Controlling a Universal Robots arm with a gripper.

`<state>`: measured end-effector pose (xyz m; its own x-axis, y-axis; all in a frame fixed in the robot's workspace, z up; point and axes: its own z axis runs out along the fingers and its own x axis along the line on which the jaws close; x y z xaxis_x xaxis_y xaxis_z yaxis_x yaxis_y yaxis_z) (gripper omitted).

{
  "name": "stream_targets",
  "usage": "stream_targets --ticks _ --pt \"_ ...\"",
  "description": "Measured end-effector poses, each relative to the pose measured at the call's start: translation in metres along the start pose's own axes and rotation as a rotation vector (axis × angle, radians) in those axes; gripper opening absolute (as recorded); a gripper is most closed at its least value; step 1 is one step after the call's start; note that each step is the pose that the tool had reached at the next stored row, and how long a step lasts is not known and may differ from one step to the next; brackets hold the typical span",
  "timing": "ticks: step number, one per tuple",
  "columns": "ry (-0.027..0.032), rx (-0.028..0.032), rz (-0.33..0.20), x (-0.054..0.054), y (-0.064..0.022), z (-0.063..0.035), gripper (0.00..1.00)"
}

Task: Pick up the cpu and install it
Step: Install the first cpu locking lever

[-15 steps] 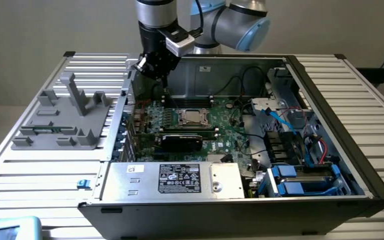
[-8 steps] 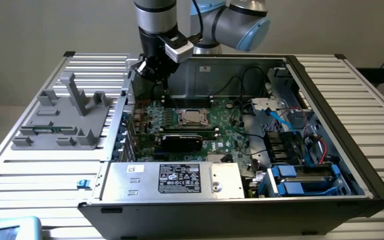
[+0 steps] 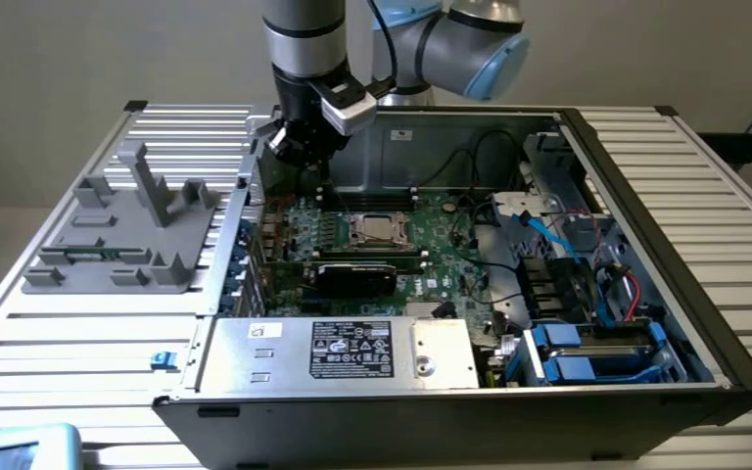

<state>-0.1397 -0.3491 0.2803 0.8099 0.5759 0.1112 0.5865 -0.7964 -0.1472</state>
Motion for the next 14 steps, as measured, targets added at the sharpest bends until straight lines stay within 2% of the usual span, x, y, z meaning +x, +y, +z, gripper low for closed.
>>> stream_targets --ticks 2,5,7,14 --pt "0.0063 0.0061 0.009 -0.001 0.0008 0.0014 0.11" --pt "0.0179 0.0202 0.020 -0.001 0.0015 0.0030 0.11" --pt "0.0227 0.0265 0.025 -0.002 0.0023 0.0042 0.11" --pt "0.0358 0.0375 0.048 -0.006 0.0057 0.0112 0.11"
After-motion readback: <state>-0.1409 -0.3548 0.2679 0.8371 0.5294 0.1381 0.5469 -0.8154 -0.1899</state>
